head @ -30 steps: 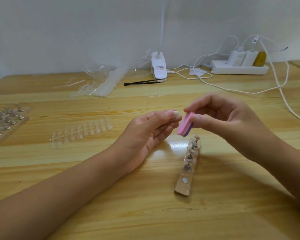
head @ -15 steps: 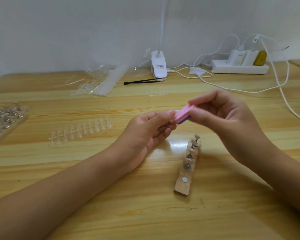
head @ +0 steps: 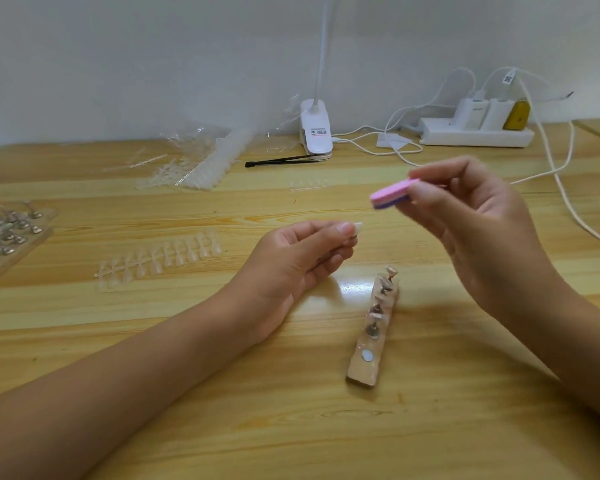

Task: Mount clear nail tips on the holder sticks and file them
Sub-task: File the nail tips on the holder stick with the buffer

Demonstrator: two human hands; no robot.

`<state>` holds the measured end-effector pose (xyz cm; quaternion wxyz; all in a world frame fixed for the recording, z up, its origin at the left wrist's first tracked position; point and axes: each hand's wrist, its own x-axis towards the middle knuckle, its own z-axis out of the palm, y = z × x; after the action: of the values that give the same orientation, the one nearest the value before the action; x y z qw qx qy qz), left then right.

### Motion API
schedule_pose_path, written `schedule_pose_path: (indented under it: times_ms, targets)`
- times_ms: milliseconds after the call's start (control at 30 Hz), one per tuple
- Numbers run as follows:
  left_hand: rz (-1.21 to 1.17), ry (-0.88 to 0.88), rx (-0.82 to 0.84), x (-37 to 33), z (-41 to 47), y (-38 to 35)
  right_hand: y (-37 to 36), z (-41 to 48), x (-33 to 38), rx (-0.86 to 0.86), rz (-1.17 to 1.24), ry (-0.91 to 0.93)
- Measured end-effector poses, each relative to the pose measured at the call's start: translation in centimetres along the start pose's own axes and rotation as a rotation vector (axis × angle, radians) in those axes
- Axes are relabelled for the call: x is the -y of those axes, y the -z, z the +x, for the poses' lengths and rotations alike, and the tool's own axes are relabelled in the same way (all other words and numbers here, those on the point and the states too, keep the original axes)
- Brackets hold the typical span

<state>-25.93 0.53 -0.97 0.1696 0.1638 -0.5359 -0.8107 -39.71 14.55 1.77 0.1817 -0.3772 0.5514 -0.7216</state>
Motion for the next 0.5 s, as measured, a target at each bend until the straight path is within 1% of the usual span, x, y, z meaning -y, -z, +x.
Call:
schedule_pose_path:
  times_ms: [100, 167, 200, 267, 333, 367, 433, 500]
  targets:
    - [0.22, -0.081, 0.094, -0.1, -0.5, 0.2, 1.4, 1.0, 0.2, -0.077, 0.061, 0.006]
    - [0.372, -0.161, 0.167, -0.8, -0.9, 0.5, 2.5, 1.7, 0.1, -0.068, -0.014, -0.006]
    - [0.422, -0.197, 0.207, -1.3, -1.2, 0.7, 3.0, 2.0, -0.1, -0.054, -0.085, -0.009]
    - [0.534, -0.225, 0.313, -2.4, -1.5, 1.0, 3.7, 2.3, -1.0, -0.035, -0.318, 0.014]
    - [0.713, -0.185, 0.454, -3.3, -1.8, 1.1, 4.1, 2.5, -2.1, -0.003, -0.579, 0.068]
    - [0.804, -0.155, 0.517, -3.4, -1.8, 1.1, 4.2, 2.6, -2.6, 0.028, -0.668, 0.088]
    - [0.935, -0.132, 0.587, -3.1, -2.1, 1.0, 4.6, 2.8, -3.4, 0.086, -0.774, 0.101]
    - [1.009, -0.149, 0.596, -2.6, -2.3, 0.9, 5.0, 3.0, -3.7, 0.11, -0.815, 0.098]
